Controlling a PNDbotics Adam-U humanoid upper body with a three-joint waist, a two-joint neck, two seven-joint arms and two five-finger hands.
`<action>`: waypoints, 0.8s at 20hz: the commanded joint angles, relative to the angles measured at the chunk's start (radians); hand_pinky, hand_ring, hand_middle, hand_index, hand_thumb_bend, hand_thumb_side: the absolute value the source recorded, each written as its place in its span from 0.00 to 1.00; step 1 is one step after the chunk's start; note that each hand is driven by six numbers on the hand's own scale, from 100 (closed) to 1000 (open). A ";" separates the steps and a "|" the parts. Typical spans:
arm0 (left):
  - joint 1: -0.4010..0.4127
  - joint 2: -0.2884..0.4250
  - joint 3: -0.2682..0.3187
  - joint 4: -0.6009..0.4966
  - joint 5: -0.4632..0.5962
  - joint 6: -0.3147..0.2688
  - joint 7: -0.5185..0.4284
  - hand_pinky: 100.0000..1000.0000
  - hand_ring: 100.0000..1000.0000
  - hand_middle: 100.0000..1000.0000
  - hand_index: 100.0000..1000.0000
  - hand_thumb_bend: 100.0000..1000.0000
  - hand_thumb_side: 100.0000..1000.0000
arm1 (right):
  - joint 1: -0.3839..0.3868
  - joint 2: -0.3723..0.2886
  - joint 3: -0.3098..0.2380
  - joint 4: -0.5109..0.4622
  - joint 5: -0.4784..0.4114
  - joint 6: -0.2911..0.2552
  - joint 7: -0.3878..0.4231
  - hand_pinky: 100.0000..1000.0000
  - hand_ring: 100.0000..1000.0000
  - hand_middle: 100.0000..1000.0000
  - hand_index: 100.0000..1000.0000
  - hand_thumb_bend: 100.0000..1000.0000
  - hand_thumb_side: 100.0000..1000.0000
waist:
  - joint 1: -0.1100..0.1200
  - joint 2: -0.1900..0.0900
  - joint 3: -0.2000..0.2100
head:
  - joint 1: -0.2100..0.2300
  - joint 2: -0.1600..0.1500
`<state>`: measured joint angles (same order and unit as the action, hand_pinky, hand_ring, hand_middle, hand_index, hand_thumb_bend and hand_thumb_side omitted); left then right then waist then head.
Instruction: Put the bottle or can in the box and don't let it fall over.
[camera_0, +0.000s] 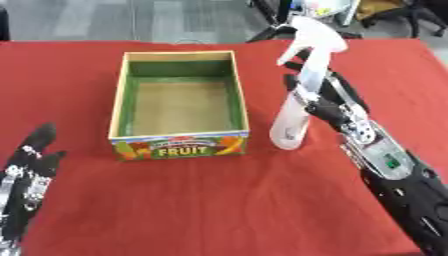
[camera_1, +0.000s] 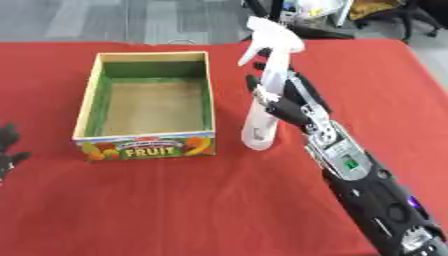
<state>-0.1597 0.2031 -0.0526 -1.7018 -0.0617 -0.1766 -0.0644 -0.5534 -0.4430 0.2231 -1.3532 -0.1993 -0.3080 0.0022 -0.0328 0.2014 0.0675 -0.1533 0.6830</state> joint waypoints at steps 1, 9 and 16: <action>-0.009 0.005 -0.003 -0.015 0.002 -0.001 -0.002 0.86 1.00 0.95 0.89 0.43 0.73 | -0.018 -0.011 -0.006 -0.003 0.000 -0.003 -0.024 0.75 0.85 0.94 0.93 0.04 0.31 | 0.003 -0.020 0.000 | -0.005 -0.002; -0.009 0.004 -0.003 -0.015 0.002 -0.001 -0.003 0.86 1.00 0.95 0.89 0.43 0.73 | -0.021 -0.009 -0.007 0.000 0.021 -0.004 -0.099 0.54 0.64 0.73 0.76 0.00 0.03 | 0.005 -0.020 0.000 | -0.006 -0.001; -0.009 0.003 -0.003 -0.015 0.002 -0.001 -0.003 0.86 1.00 0.95 0.89 0.43 0.73 | -0.024 -0.008 -0.004 0.004 0.027 0.001 -0.155 0.41 0.51 0.57 0.61 0.00 0.00 | 0.006 -0.019 -0.001 | -0.006 0.000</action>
<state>-0.1597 0.2027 -0.0527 -1.7018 -0.0616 -0.1766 -0.0647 -0.5592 -0.4362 0.2230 -1.3425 -0.1795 -0.3073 -0.1408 -0.0286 0.2014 0.0675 -0.1565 0.6830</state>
